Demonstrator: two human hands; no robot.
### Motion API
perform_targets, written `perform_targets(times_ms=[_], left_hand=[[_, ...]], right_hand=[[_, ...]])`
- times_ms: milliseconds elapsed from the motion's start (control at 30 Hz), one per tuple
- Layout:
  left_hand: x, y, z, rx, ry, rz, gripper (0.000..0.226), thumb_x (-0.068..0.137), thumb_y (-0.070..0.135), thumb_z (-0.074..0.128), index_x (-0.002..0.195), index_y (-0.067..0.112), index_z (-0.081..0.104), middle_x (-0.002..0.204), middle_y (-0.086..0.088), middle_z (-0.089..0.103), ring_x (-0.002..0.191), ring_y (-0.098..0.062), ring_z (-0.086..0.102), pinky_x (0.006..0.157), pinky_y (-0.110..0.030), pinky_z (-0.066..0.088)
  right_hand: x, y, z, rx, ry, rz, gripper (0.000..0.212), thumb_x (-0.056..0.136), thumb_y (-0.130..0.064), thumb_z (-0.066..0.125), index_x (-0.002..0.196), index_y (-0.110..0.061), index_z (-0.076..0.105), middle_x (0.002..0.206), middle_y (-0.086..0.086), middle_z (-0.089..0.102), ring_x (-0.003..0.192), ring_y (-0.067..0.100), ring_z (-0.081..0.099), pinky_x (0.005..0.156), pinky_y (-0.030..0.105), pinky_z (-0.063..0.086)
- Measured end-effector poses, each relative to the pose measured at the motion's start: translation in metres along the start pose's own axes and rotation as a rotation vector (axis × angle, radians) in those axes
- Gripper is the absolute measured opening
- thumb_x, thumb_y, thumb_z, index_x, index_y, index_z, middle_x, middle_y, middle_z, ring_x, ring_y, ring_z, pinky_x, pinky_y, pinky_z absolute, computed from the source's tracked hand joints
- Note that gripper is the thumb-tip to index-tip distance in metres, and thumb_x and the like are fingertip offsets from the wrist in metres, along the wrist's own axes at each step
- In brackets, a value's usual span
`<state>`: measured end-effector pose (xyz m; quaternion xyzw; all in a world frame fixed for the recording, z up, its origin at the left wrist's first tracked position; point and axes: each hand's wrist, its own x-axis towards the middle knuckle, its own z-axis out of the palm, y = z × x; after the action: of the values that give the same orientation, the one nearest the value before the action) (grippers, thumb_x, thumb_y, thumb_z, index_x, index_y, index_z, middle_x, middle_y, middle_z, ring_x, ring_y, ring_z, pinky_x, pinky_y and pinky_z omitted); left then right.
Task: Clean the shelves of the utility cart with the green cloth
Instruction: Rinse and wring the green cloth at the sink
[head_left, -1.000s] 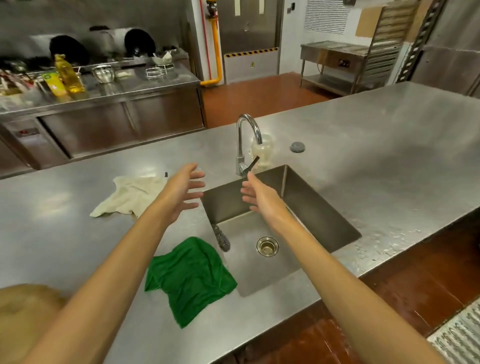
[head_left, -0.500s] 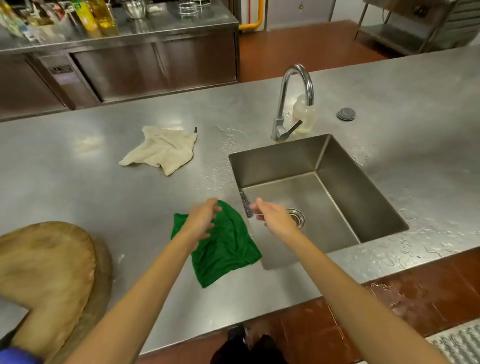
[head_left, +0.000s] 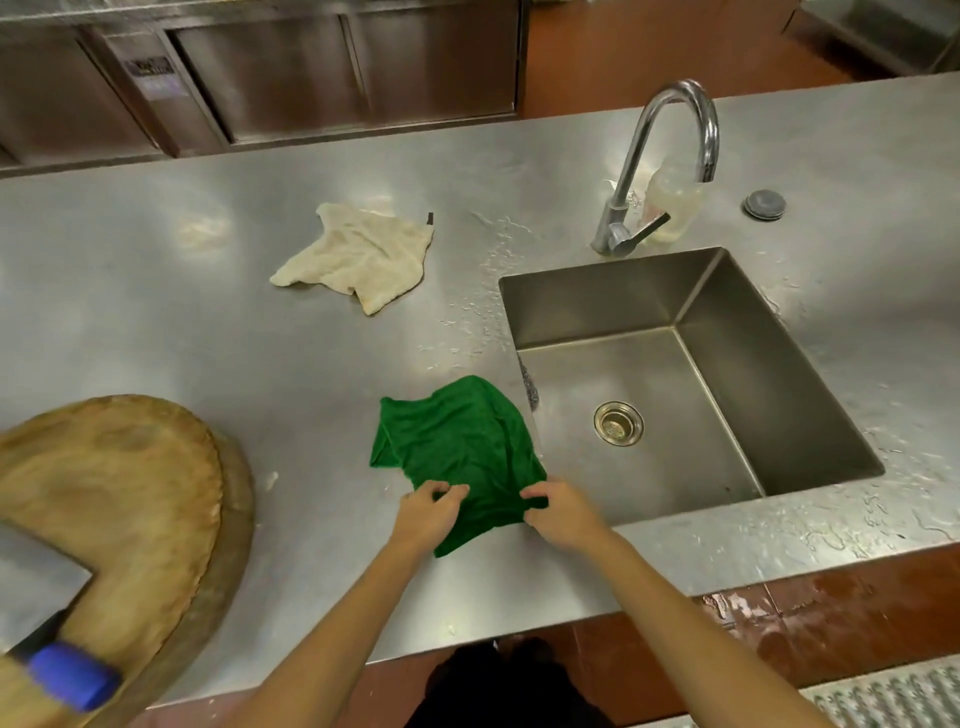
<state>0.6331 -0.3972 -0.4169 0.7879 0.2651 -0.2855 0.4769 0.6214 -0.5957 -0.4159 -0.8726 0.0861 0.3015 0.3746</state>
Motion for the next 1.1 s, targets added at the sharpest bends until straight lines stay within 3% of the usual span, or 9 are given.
perform_targets(times_ms=[100, 200, 333, 533, 633, 767, 900, 1033, 1100], left_hand=[[0.014, -0.013, -0.001, 0.065, 0.041, -0.005, 0.078, 0.068, 0.048, 0.074, 0.135, 0.014, 0.052, 0.127, -0.008, 0.057, 0.107, -0.025, 0.063, 0.095, -0.033, 0.052], [0.012, -0.016, -0.004, 0.040, 0.056, -0.016, 0.079, 0.069, 0.028, 0.079, 0.136, 0.009, 0.042, 0.116, -0.011, 0.064, 0.096, -0.028, 0.068, 0.084, -0.039, 0.058], [0.005, -0.022, -0.004, 0.150, 0.028, -0.009, 0.077, 0.077, 0.016, 0.080, 0.138, 0.007, 0.033, 0.108, -0.007, 0.055, 0.097, -0.023, 0.056, 0.081, -0.030, 0.048], [-0.002, -0.032, -0.006, 0.289, -0.017, 0.053, 0.091, 0.064, 0.034, 0.092, 0.137, 0.012, 0.042, 0.108, -0.004, 0.063, 0.095, -0.018, 0.060, 0.075, -0.026, 0.046], [-0.008, -0.031, -0.006, 0.398, -0.039, 0.151, 0.111, 0.058, 0.045, 0.093, 0.148, 0.018, 0.034, 0.126, -0.007, 0.052, 0.111, -0.023, 0.058, 0.091, -0.030, 0.050], [-0.014, -0.024, 0.000, 0.431, -0.020, 0.308, 0.134, 0.057, 0.047, 0.093, 0.158, 0.024, 0.010, 0.155, -0.011, 0.019, 0.143, -0.031, 0.027, 0.117, -0.039, 0.032], [-0.011, -0.006, 0.001, 0.361, 0.007, 0.400, 0.143, 0.056, 0.051, 0.093, 0.159, 0.023, -0.003, 0.165, -0.007, 0.002, 0.152, -0.026, 0.006, 0.124, -0.042, 0.018], [-0.004, 0.016, 0.000, 0.311, 0.105, 0.525, 0.142, 0.045, 0.077, 0.081, 0.158, 0.025, 0.013, 0.164, -0.002, 0.019, 0.151, -0.021, 0.015, 0.123, -0.046, 0.020], [0.001, 0.027, -0.002, 0.246, 0.125, 0.556, 0.131, 0.044, 0.085, 0.076, 0.153, 0.031, 0.027, 0.156, 0.002, 0.036, 0.144, -0.018, 0.032, 0.118, -0.045, 0.032]], right_hand=[[0.002, 0.001, 0.002, -0.066, 0.007, -0.003, 0.044, 0.090, -0.004, 0.058, 0.133, -0.011, 0.060, 0.136, 0.009, 0.055, 0.122, 0.027, 0.054, 0.103, 0.027, 0.041], [0.004, 0.003, 0.003, -0.090, 0.029, -0.018, 0.047, 0.085, 0.000, 0.062, 0.129, -0.015, 0.060, 0.131, 0.012, 0.052, 0.118, 0.029, 0.055, 0.104, 0.031, 0.045], [0.003, -0.004, 0.007, -0.106, 0.058, -0.009, 0.056, 0.081, -0.004, 0.068, 0.130, -0.023, 0.050, 0.128, 0.008, 0.046, 0.112, 0.029, 0.056, 0.099, 0.037, 0.049], [-0.011, -0.014, 0.003, -0.040, 0.029, -0.122, 0.046, 0.083, -0.011, 0.068, 0.125, -0.025, 0.052, 0.114, 0.002, 0.061, 0.092, 0.018, 0.062, 0.072, 0.025, 0.053], [-0.023, -0.021, -0.008, 0.130, 0.089, -0.097, 0.039, 0.086, -0.023, 0.070, 0.122, -0.028, 0.056, 0.108, -0.003, 0.061, 0.084, 0.015, 0.064, 0.061, 0.019, 0.050], [-0.040, -0.040, -0.026, 0.346, 0.138, -0.153, 0.040, 0.087, -0.018, 0.070, 0.125, -0.025, 0.061, 0.115, -0.008, 0.063, 0.094, -0.001, 0.059, 0.066, 0.006, 0.045], [-0.054, -0.069, -0.042, 0.548, 0.129, -0.237, 0.041, 0.082, -0.003, 0.069, 0.119, -0.021, 0.067, 0.108, -0.003, 0.070, 0.093, 0.007, 0.066, 0.072, 0.011, 0.048], [-0.070, -0.099, -0.063, 0.575, 0.135, -0.385, 0.044, 0.078, 0.002, 0.068, 0.116, -0.020, 0.069, 0.097, -0.003, 0.070, 0.087, 0.007, 0.066, 0.074, 0.019, 0.051], [-0.079, -0.111, -0.074, 0.599, 0.156, -0.446, 0.046, 0.073, -0.004, 0.066, 0.115, -0.021, 0.070, 0.094, -0.004, 0.070, 0.083, 0.008, 0.064, 0.072, 0.019, 0.051]])
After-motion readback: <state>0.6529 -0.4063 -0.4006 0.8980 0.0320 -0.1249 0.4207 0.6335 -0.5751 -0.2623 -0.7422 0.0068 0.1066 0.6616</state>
